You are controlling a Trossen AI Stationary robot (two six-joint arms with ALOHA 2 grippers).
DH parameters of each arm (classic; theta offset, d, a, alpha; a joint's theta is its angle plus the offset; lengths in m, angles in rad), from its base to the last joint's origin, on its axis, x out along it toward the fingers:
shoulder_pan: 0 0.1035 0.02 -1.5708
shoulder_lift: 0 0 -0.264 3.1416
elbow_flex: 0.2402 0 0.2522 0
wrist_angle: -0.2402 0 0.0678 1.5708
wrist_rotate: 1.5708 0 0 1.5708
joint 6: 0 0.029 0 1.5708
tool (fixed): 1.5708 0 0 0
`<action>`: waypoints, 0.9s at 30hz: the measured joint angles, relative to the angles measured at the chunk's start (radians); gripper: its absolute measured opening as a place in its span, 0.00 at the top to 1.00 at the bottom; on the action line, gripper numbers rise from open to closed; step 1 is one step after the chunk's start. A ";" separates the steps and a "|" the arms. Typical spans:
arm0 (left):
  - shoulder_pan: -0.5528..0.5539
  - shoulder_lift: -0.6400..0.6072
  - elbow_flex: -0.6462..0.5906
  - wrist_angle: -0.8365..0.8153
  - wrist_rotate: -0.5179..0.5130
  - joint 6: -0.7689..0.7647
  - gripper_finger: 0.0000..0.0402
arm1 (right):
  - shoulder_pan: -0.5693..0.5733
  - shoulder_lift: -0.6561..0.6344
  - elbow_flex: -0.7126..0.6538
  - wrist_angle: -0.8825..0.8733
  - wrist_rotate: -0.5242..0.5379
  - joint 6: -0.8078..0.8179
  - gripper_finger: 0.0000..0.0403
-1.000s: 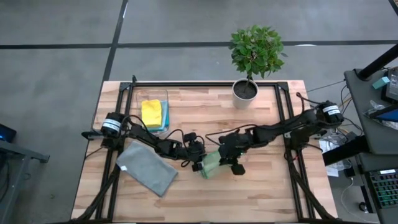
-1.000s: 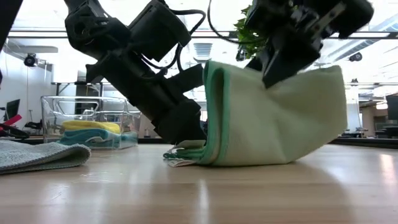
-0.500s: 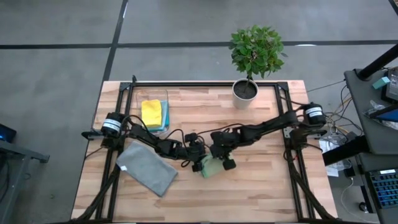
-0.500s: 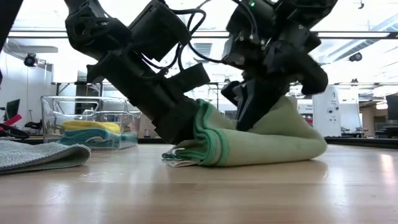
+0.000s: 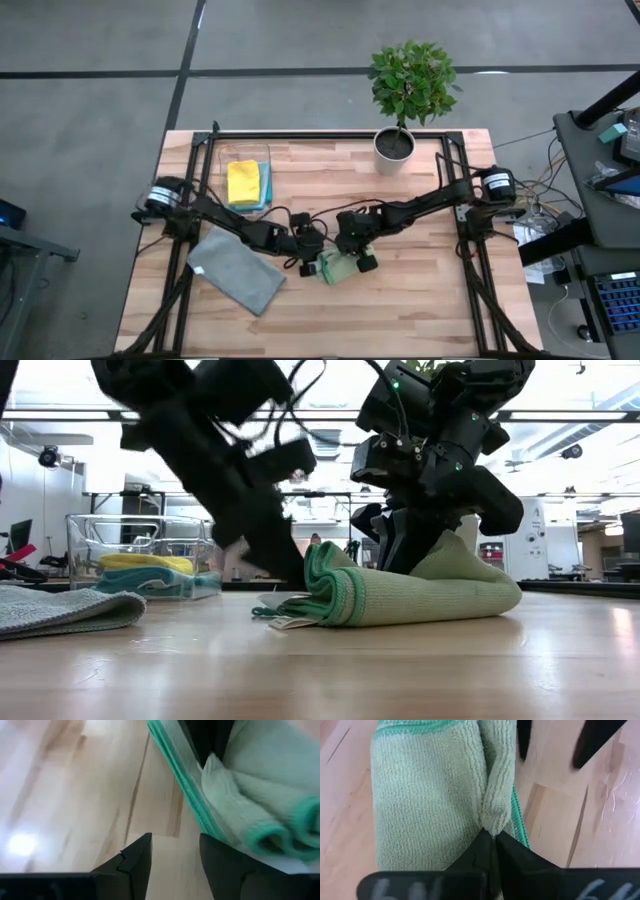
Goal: Fold microfiber towels
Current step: Fold the light green microfiber towel
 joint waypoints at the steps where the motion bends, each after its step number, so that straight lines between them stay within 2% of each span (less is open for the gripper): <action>1: -0.001 -0.025 0.000 -0.024 0.000 0.000 0.63 | 0.000 0.000 0.000 0.000 0.000 0.000 0.98; 7: -0.018 -0.149 0.000 -0.041 -0.007 0.001 0.63 | 0.000 0.000 0.000 0.005 0.000 0.005 0.98; 11: -0.038 -0.166 0.000 -0.013 -0.007 0.001 0.63 | 0.000 0.000 0.000 0.011 0.000 0.008 0.98; 15: -0.057 -0.135 -0.002 0.035 -0.008 0.000 0.63 | 0.000 0.000 0.000 0.021 0.000 0.014 0.98; 27: -0.062 -0.022 -0.004 0.024 -0.011 -0.081 0.63 | 0.000 -0.003 0.014 0.042 -0.007 0.069 0.98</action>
